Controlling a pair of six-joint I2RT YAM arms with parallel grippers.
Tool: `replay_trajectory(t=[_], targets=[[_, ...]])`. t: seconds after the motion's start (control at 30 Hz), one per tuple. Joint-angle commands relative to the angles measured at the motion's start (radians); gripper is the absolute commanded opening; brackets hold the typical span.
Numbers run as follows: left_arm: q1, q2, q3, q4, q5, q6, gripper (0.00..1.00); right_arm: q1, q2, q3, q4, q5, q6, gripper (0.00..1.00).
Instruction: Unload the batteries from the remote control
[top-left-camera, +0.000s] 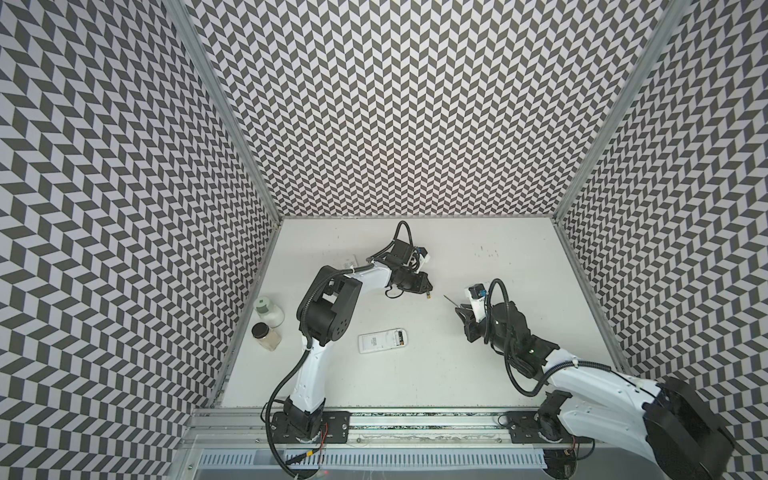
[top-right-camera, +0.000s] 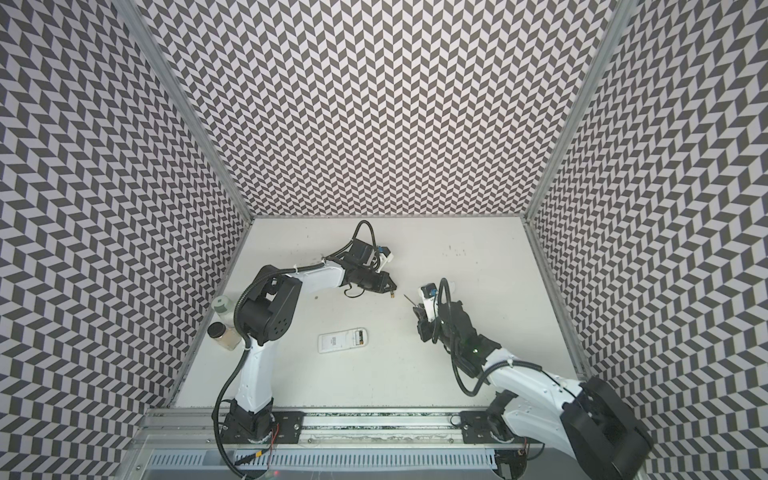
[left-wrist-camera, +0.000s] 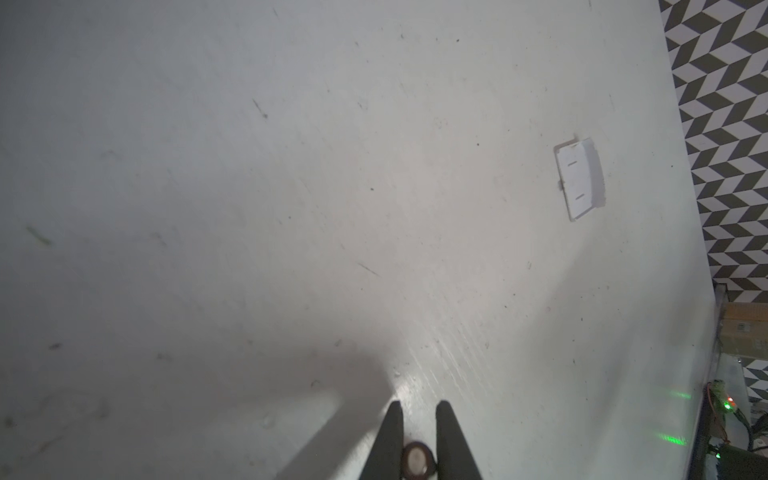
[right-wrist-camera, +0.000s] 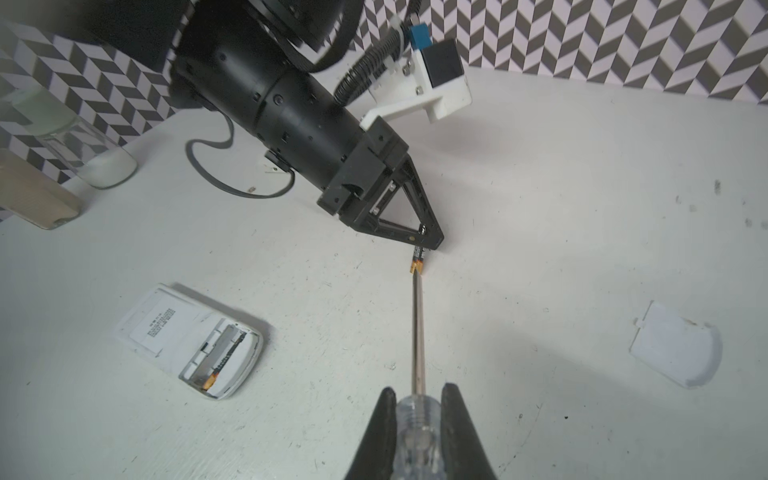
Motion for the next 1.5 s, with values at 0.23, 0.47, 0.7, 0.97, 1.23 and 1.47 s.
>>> replay_trajectory(t=[0.23, 0.47, 0.7, 0.97, 1.23, 1.47], targets=[[0.031, 0.041, -0.005, -0.008, -0.005, -0.016, 0.25, -0.032, 0.241, 0.118, 0.026, -0.207, 0.043, 0.00], [0.031, 0.022, -0.009, -0.014, -0.002, -0.005, 0.29, -0.034, 0.341, 0.159, 0.023, -0.223, 0.051, 0.00], [0.032, -0.057, -0.020, -0.026, -0.024, 0.048, 0.38, -0.034, 0.359, 0.158, -0.004, -0.212, 0.051, 0.00], [0.032, -0.185, -0.081, -0.045, -0.066, 0.155, 0.59, -0.034, 0.325, 0.160, -0.008, -0.223, 0.048, 0.00], [0.033, -0.421, -0.156, -0.124, -0.200, 0.362, 0.80, -0.018, 0.194, 0.119, -0.041, -0.385, -0.028, 0.00], [0.102, -0.577, -0.272, -0.093, -0.260, 0.411, 0.94, 0.048, 0.175, 0.061, 0.014, -0.454, -0.067, 0.00]])
